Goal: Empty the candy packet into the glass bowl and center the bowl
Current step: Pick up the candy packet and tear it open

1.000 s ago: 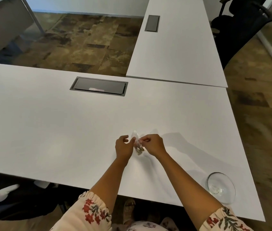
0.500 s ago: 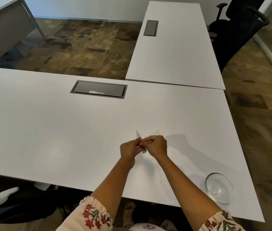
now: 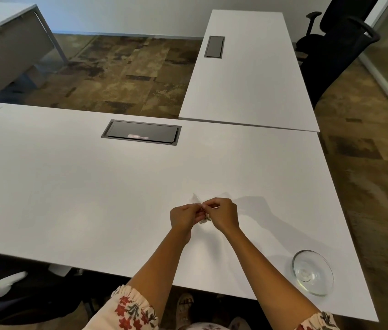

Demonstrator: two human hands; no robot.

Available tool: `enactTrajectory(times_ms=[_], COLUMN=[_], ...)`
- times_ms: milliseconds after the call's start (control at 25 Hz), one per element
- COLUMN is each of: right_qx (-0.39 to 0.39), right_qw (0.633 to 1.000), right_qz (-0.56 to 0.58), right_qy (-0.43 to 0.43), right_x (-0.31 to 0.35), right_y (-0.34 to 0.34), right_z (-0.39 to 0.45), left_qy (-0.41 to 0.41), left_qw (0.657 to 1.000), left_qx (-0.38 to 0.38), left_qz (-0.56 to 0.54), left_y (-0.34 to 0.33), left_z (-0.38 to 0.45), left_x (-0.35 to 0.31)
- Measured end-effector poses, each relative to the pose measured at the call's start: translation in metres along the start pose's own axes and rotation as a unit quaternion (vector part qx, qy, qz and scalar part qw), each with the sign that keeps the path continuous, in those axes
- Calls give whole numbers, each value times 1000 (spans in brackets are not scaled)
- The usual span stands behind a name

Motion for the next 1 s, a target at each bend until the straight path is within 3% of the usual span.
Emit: enactTrajectory(times_ms=[360, 640, 1000], right_qx=[-37, -98, -112], right_qw=[996, 994, 993], right_qz=[-70, -13, -6], right_qy=[52, 42, 43], right_x=[11, 19, 23], right_y=[-3, -2, 5], right_z=[-7, -11, -6], left_qy=[-10, -40, -40], left_qw=[1000, 999, 998], left_qx=[0, -25, -37], left_qz=[-17, 5, -10], left_y=[-6, -16, -23], left_z=[-5, -9, -7], left_x=[-3, -12, -15])
Point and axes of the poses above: each hand's wrist, its own z-axis towards the middle knuckle, its own y-axis out of the back of the hand, x = y × z, the point moved 4 cm from there along z, towards the middle knuckle, and after that the axes turned 2 degrees about y, right-handed, at the moved point
